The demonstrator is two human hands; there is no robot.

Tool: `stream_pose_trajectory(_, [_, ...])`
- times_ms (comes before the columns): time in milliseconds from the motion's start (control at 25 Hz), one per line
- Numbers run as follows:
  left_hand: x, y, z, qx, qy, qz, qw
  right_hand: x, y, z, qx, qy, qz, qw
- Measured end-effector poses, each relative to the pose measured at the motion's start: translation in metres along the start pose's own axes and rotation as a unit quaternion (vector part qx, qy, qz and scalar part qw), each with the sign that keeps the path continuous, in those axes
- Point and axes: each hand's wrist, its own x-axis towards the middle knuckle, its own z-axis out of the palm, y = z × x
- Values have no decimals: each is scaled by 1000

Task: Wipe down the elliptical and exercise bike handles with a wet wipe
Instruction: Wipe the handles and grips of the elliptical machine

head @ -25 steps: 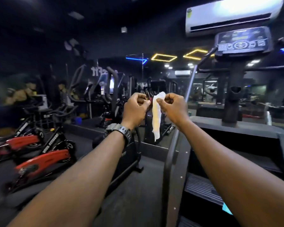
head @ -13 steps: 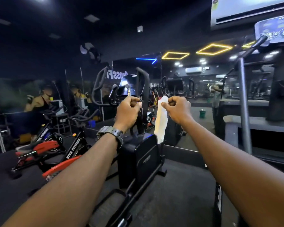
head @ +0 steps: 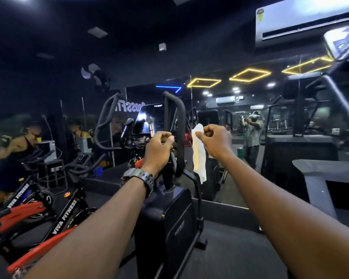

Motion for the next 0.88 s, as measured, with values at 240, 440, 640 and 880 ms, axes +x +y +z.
stream_pose_trajectory(240, [114,-78,24,-43,-24,-4,999,92,34,96,-23,14,-6,1000])
stream_pose_trajectory(440, [200,-168,48,-58,-51,11,997,152,79,167,-69,43,-2,997])
stream_pose_trajectory(640, [276,-223,73,-68,-71,13,995,214,108,214,-90,68,3,994])
stream_pose_trajectory(880, [309,-256,102,-44,-58,41,997,255,140,246,-72,81,-39,993])
